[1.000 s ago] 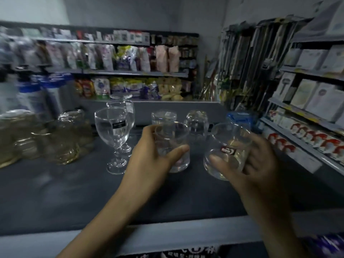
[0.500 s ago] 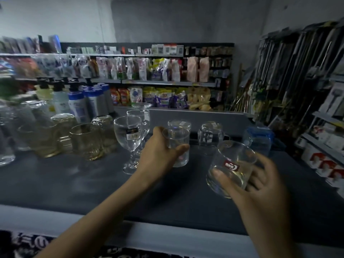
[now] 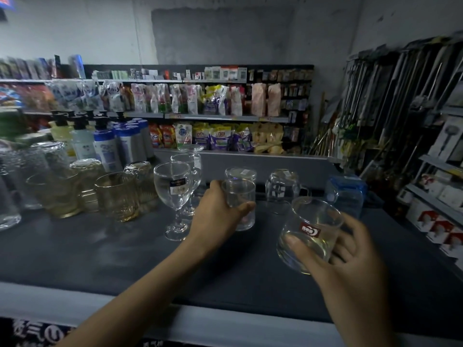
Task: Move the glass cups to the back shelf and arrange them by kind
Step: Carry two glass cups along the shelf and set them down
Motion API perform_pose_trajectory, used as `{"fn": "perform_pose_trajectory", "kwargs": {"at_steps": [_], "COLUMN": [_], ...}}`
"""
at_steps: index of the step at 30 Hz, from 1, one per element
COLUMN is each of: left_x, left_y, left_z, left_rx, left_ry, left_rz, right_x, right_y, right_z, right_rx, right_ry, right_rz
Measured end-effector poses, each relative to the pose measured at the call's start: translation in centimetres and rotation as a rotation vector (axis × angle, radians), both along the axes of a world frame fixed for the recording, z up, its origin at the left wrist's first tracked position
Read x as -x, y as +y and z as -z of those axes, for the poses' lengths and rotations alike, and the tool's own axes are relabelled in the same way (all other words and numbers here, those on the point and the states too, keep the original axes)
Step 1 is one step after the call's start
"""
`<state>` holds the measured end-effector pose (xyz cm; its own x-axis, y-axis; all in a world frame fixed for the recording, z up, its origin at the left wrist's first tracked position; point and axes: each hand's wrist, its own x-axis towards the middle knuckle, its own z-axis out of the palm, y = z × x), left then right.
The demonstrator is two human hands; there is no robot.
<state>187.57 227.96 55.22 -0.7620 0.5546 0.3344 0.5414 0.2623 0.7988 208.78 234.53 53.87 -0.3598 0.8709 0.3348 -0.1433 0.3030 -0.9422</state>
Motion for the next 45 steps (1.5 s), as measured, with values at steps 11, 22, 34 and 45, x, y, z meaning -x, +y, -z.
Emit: {"fn": "perform_pose_trajectory", "kwargs": {"at_steps": [11, 22, 34, 45], "left_x": [-5.4, -6.0, -2.1, -1.0], "left_y": [-6.7, -10.0, -8.8, -7.4], "left_z": [-1.9, -0.1, -0.5, 0.9], "left_rx": [-0.020, -0.182, -0.168, -0.172], "left_ry": [0.097, -0.309, -0.311, -0.320], "left_rz": [0.042, 0.360, 0.328, 0.330], "right_x": [-0.1, 1.6, 5.5, 6.2], "right_y": [-0.6, -3.7, -2.7, -2.2], "right_z": [-0.2, -1.0, -1.7, -1.3], "right_rx": [-0.023, -0.112, -0.263, -0.227], "right_ry": [-0.067, -0.178, -0.328, -0.349], "right_rz": [-0.086, -0.411, -0.323, -0.283]}}
